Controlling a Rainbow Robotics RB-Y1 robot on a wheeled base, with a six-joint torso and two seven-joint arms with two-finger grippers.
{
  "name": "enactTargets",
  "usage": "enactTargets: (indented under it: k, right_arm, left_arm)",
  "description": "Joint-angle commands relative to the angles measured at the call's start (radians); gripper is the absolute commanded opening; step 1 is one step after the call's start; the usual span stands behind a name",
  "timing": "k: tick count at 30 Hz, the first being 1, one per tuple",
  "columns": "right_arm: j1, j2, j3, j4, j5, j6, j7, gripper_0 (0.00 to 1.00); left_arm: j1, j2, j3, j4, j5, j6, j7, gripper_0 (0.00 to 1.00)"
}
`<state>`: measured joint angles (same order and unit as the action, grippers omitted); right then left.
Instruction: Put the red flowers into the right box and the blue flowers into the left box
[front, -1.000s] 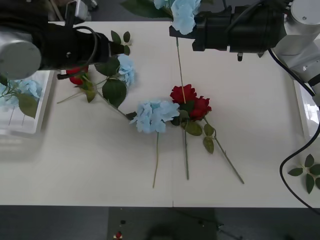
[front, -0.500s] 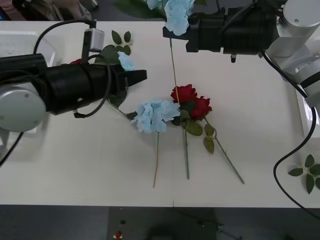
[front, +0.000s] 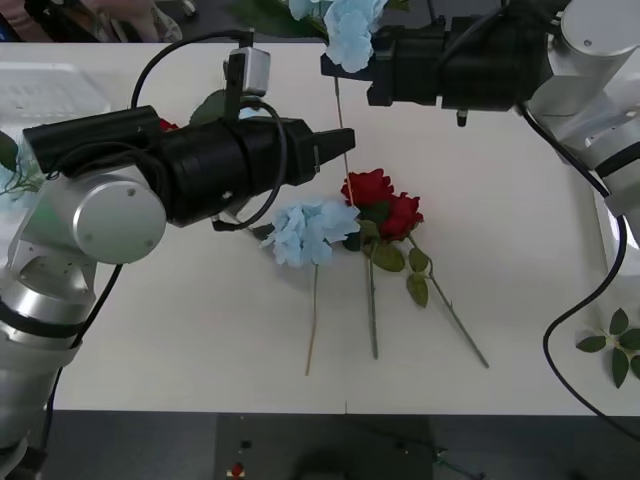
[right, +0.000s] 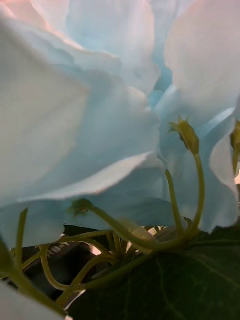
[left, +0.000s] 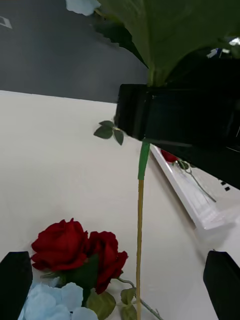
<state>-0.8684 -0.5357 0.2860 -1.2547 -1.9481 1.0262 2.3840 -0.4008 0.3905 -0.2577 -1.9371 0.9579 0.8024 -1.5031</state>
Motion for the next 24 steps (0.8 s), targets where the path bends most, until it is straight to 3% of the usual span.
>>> enactTargets:
  k: [1, 2, 3, 4, 5, 24]
  right_arm:
    - [-0.031, 0.022, -0.004, -0.042, -0.015, -0.005, 0.027, 0.00]
    - [-0.031, 0.022, -0.004, -0.042, -0.017, -0.005, 0.024, 0.00]
    - [-0.031, 0.025, -0.004, -0.042, -0.017, -0.005, 0.026, 0.00]
    - [-0.031, 0.026, -0.002, -0.042, -0.017, -0.006, 0.026, 0.00]
    - [-0.032, 0.026, -0.004, -0.042, -0.018, -0.009, 0.026, 0.00]
    - [-0.031, 0.034, -0.004, -0.042, -0.018, -0.021, 0.024, 0.00]
  left_arm:
    - [-0.075, -0.042, 0.002, 0.055, -0.007, -0.002, -0.046, 0.92]
    - [-0.081, -0.044, -0.005, 0.067, -0.018, -0.003, -0.051, 0.72]
    - [-0.082, -0.042, -0.011, 0.072, -0.024, -0.009, -0.051, 0.58]
    - [-0.082, -0.044, -0.017, 0.076, -0.028, -0.019, -0.051, 0.35]
    - [-0.082, -0.041, -0.025, 0.081, -0.027, -0.029, -0.048, 0.00]
    - [-0.082, -0.016, -0.032, 0.095, 0.012, -0.045, -0.048, 0.00]
